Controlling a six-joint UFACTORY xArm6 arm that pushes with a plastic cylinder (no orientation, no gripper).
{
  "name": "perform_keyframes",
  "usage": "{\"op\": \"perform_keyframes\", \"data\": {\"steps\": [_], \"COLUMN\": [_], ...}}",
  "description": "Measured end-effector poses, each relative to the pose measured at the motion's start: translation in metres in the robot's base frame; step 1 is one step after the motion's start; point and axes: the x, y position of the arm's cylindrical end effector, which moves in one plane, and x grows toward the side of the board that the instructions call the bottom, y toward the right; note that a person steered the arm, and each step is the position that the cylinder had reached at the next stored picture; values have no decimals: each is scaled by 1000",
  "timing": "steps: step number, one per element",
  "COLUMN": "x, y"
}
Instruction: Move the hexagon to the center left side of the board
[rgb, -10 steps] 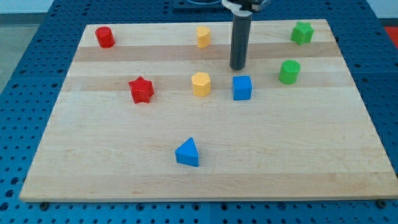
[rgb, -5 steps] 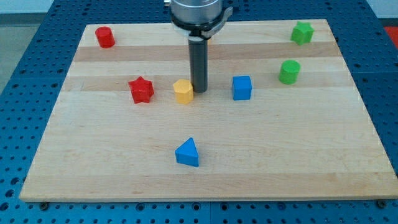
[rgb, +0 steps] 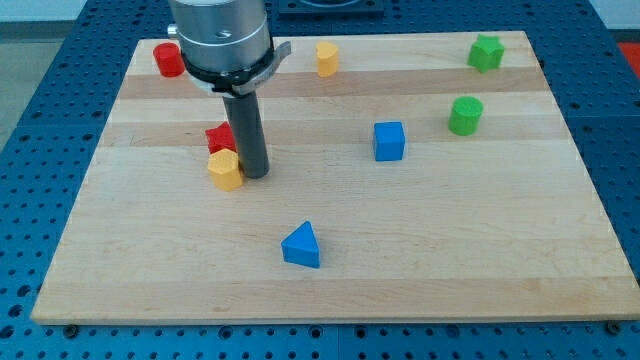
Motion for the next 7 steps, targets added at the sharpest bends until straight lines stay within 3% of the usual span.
{"op": "perform_keyframes", "data": {"steps": [2,3,4,5,7], "x": [2,14,47,49,8], "y": [-26,-6,-10,-29,-48]}}
